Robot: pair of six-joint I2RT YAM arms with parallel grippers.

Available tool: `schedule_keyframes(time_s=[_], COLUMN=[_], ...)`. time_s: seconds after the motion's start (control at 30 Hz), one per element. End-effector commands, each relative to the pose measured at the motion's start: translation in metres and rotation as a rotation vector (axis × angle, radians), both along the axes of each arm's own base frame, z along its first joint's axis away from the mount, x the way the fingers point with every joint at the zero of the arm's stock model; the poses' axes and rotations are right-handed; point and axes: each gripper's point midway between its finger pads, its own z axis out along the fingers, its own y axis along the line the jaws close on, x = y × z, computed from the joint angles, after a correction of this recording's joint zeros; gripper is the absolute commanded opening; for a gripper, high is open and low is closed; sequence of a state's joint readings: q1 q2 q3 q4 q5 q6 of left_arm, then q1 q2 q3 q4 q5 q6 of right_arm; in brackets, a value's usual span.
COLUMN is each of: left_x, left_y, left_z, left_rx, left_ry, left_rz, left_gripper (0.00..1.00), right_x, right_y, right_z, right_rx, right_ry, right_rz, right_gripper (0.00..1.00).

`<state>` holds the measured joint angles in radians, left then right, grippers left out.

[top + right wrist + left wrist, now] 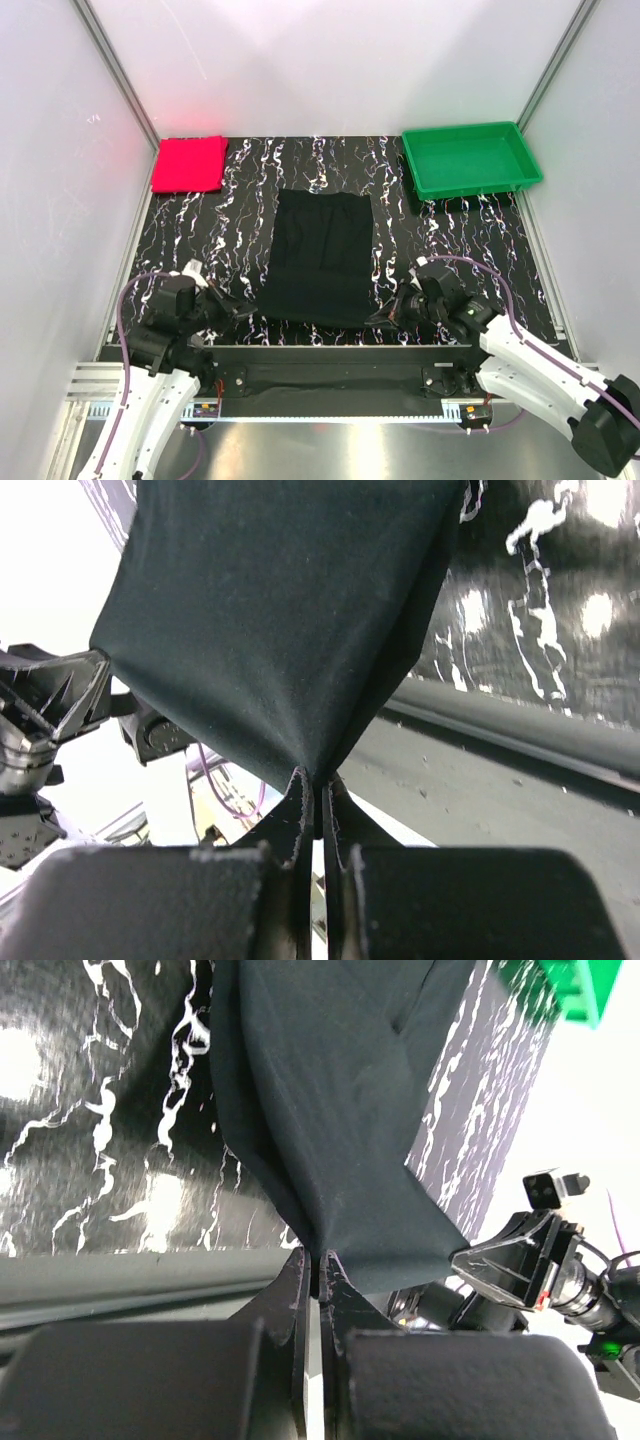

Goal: Fold and stack the t-shirts
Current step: Fold the tshirt

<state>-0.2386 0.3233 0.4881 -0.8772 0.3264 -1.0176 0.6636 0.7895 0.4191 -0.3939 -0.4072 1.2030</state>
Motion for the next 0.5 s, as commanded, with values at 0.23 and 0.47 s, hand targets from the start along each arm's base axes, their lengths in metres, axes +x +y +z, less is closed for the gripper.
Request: schedule_keyframes(time_s=[0.23,0.47], left_x=[0.007,0.053], left_y=[0.007,0.008], left_z=[0.013,0.037], left_rx=[0.084,0.133], left_ry=[-0.019,-0.085], left_rz=[-0.019,0.014], left_gripper=[0.00,0.00], right_x=[-0.006,0.052], right_y=[-0.019,0.006], right_z=[0.013,0.055], right_rx=[-0.122,-0.191], right_ry=[-0.017,-0.156], right_rz=[0.006,0.089], right_gripper=[0.00,0.00])
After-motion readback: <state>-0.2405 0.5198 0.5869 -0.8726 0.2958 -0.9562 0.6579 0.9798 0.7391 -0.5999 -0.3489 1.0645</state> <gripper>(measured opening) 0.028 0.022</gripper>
